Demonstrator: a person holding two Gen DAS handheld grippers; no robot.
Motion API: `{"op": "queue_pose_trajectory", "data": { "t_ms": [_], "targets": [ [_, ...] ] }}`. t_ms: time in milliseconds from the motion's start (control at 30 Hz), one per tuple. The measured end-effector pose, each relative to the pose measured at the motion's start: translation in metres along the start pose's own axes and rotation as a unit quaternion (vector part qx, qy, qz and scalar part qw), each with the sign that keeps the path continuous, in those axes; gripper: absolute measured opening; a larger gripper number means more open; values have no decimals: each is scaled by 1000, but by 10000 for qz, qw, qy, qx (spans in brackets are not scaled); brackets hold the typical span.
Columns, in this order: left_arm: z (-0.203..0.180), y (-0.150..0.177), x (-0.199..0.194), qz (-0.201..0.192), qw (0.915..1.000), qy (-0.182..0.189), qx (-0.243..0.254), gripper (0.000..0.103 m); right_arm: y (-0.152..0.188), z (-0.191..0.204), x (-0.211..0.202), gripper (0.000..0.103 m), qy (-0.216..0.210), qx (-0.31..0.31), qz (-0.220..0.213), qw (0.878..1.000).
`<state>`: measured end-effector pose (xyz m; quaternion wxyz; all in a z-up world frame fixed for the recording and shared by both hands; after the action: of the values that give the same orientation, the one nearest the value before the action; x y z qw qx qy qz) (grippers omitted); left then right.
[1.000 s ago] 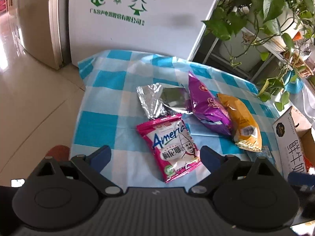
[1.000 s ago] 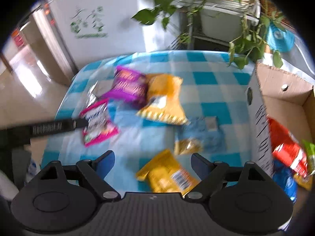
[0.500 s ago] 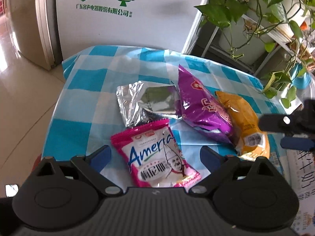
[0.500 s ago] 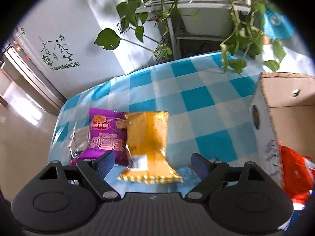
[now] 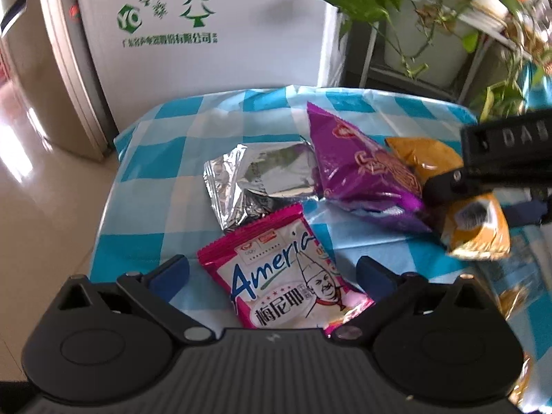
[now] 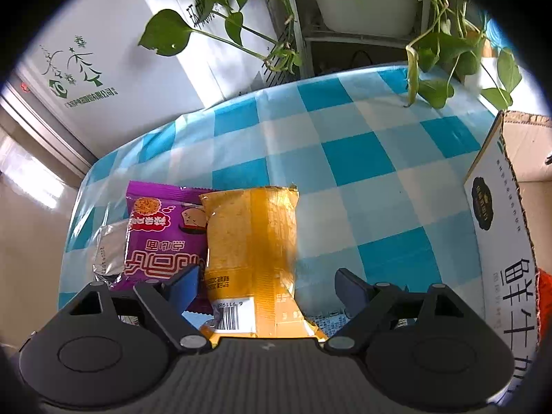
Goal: Organize snacks
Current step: 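Grasp the orange-yellow bag with the right tool while the left tool moves toward the pink Ameria pack, then close the left tool on the pink Ameria pack while the right tool holds the orange bag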
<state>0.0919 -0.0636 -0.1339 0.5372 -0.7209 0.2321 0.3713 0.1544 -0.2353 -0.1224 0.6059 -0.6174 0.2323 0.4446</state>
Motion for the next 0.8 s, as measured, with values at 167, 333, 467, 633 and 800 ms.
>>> {"op": "queue_pose_trajectory", "data": {
  "t_ms": [167, 333, 467, 633, 800],
  "targets": [
    [1, 0, 0, -35, 10000, 28, -66, 102, 1, -3, 6, 89, -37, 112, 58, 9999],
    [4, 1, -3, -86, 9999, 93, -107, 97, 1, -3, 4, 74, -123, 192, 58, 9997],
    [10, -1, -9, -155, 9994, 184, -254, 83, 0, 1, 1, 62, -243, 153, 24, 9996],
    [17, -6, -13, -128, 9967, 502, -626, 70, -1, 1, -4, 56, -236, 97, -8, 9997],
    [18, -6, -17, -93, 9947, 680, -772, 63, -3, 1, -12, 54, -209, -17, -120, 9997]
  ]
}}
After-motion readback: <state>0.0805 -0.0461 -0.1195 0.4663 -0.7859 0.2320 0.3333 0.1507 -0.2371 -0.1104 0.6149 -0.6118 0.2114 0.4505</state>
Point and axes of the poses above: each gripper's, at about its wrist camera, not at the fingertips, and x roughly the way its jaws point, z to its left, y to its underside, the point moved 6 cm from there along x, roughly the way its jaws point, and after that the axes turned 13 degrees about -x, right-handed, at the moved point
